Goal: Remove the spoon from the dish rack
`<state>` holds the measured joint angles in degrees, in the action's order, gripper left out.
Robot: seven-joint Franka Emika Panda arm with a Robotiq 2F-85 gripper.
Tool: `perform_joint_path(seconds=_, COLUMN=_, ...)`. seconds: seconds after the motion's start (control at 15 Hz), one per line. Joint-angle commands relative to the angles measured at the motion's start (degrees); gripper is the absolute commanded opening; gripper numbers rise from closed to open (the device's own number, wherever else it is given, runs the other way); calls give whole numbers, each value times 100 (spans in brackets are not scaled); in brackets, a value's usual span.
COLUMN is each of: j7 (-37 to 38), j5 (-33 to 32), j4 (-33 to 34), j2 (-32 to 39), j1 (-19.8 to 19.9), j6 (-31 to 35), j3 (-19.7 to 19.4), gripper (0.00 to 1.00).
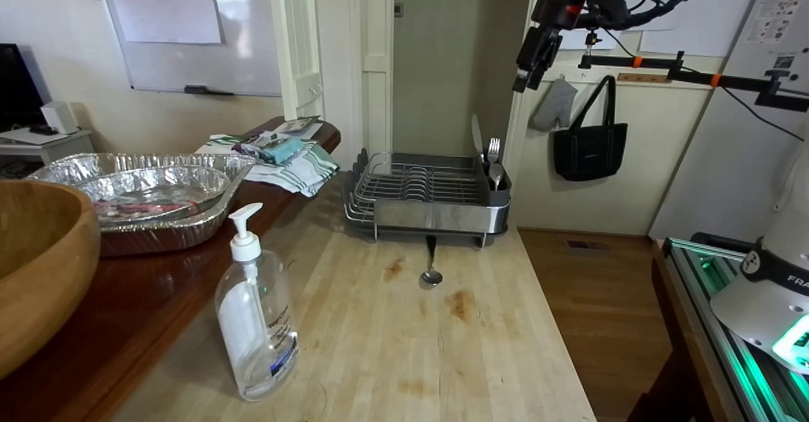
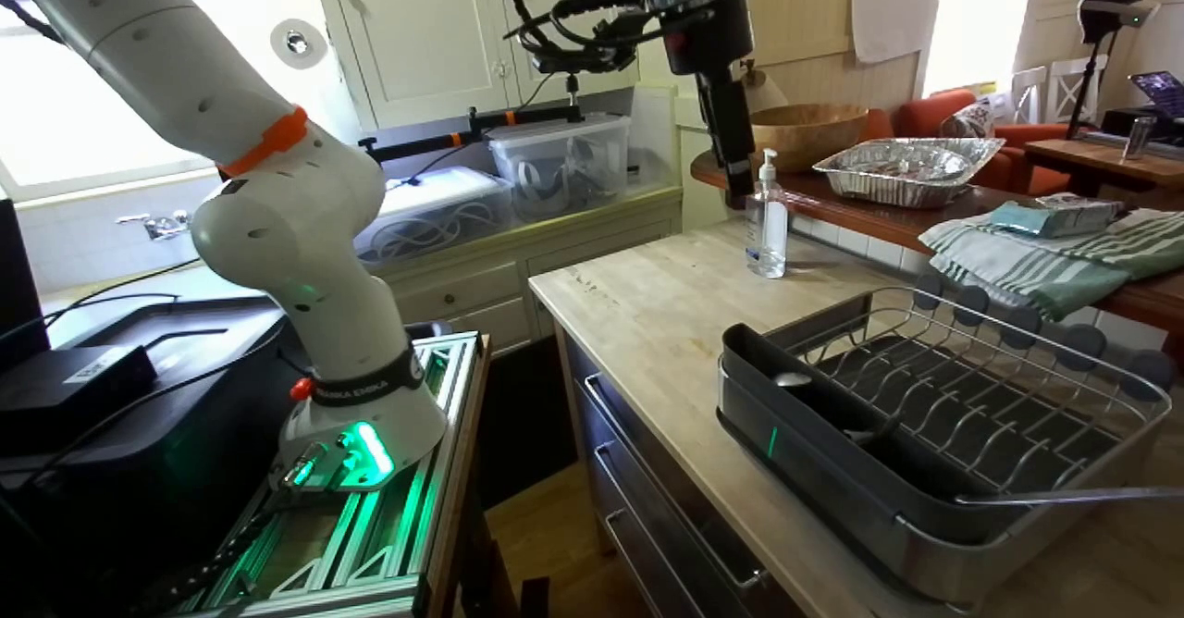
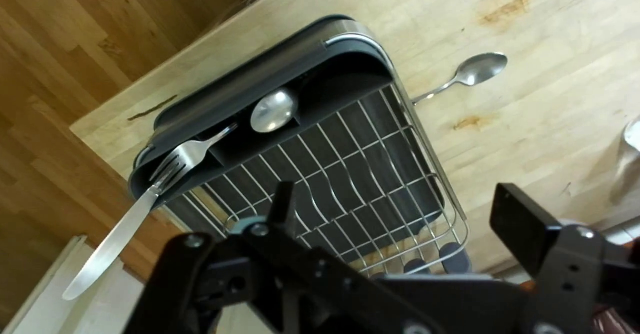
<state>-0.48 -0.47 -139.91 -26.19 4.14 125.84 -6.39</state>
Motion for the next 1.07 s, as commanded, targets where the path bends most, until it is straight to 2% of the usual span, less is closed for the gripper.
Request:
perform_joint_path(seconds=0.0, j7=-1033, j5=152, j4=229, j2=574, j1=-96, j6=47, j3=-311, gripper=100)
perform_joint_path(seconds=0.13, j7=-1469, j5=64, j4=259, j2=775, j1=-61, j6=89, j3=-391, gripper=100)
perform_joint_path(seconds=0.2, j7=-1072, j5=17, j4=134, j2=495, j1=21, j6=-4, j3=-249, gripper=100)
perform_joint_path(seconds=0.73, j7=-1118, j5=11, j4=163, j2=532, j1=33, j6=-1, j3=-238, gripper=100)
perform_joint_path(seconds=1.0, j7=-1979, j5=226, j4=197, j2=701, j1=-82, j6=-30, j3=-498, gripper=100)
